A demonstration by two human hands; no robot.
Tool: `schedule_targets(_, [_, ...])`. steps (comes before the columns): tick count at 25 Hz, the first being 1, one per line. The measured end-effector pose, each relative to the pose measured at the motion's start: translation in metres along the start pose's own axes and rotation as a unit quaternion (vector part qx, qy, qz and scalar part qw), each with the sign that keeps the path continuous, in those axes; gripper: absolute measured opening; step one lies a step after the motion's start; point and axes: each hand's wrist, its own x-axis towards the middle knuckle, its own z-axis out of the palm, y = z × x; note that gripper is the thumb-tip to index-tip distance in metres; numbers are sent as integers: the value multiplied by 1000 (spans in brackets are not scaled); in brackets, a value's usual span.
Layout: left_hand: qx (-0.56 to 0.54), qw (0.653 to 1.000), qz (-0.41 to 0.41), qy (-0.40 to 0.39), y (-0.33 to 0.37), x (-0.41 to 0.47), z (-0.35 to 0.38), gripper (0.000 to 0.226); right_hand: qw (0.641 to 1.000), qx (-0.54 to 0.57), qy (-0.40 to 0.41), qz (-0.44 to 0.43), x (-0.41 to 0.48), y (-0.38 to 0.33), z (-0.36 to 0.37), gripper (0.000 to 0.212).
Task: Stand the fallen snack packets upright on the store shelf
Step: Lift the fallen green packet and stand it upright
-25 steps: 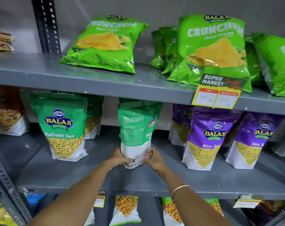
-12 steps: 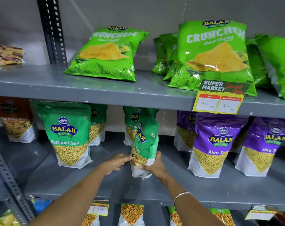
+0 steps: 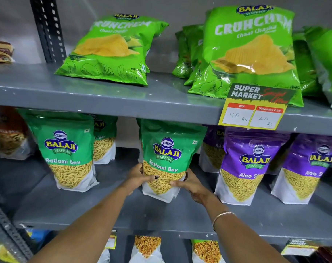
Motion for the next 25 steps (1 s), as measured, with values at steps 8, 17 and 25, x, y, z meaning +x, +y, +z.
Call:
schedule_targets(8, [51, 997, -41, 41, 0, -19, 4, 66, 996, -62, -57, -22, 2, -11, -1, 57])
schedule_targets(17, [157, 956, -239, 64, -30, -57, -177, 80, 842, -350, -170, 372, 3, -67, 88, 27])
schedule_targets(25, [32, 990, -62, 121, -53, -14, -270, 57, 983, -173, -35, 57, 41, -52, 268, 69])
